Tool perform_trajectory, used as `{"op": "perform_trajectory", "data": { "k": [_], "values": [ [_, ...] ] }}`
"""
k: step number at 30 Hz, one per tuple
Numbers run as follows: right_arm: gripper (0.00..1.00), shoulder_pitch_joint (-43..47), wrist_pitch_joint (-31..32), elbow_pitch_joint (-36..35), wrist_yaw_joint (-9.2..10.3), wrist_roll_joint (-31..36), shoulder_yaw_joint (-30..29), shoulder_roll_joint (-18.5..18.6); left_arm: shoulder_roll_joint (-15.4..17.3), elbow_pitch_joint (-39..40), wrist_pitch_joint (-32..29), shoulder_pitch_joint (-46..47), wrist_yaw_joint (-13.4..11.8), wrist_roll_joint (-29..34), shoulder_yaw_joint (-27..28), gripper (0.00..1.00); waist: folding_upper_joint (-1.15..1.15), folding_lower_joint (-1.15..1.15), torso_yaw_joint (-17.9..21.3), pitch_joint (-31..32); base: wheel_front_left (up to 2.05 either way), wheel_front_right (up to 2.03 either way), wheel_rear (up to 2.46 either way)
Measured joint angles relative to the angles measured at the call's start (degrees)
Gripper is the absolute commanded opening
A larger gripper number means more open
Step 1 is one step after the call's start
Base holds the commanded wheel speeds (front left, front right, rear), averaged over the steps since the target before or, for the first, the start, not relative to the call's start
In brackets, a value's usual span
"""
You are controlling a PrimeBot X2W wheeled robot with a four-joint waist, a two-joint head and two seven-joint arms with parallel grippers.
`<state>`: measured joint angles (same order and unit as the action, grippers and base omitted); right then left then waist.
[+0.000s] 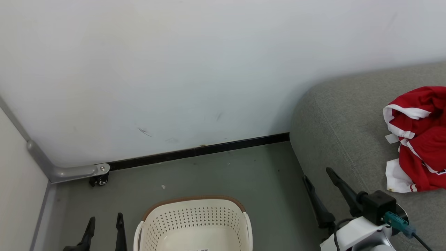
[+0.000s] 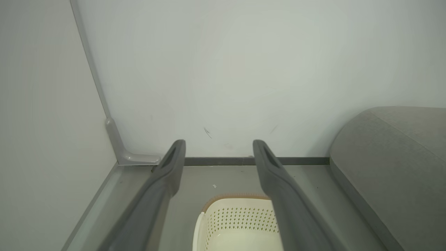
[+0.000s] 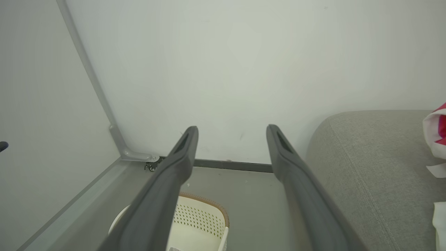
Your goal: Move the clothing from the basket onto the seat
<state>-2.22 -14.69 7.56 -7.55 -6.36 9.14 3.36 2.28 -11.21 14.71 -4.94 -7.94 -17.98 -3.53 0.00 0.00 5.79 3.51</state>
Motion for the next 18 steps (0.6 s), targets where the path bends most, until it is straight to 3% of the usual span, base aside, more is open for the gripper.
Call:
{"op": "perform_trajectory", "data": {
  "k": [18],
  "values": [
    [1.0,2.0,0.0,-1.0,0.0,1.6,-0.9,-0.4,0.0,0.7,0.0,-0.1,0.6,2.2,-1.4,1.0,0.0,0.0,0.0,-0.5,0.0,0.0,0.0]
  ]
}}
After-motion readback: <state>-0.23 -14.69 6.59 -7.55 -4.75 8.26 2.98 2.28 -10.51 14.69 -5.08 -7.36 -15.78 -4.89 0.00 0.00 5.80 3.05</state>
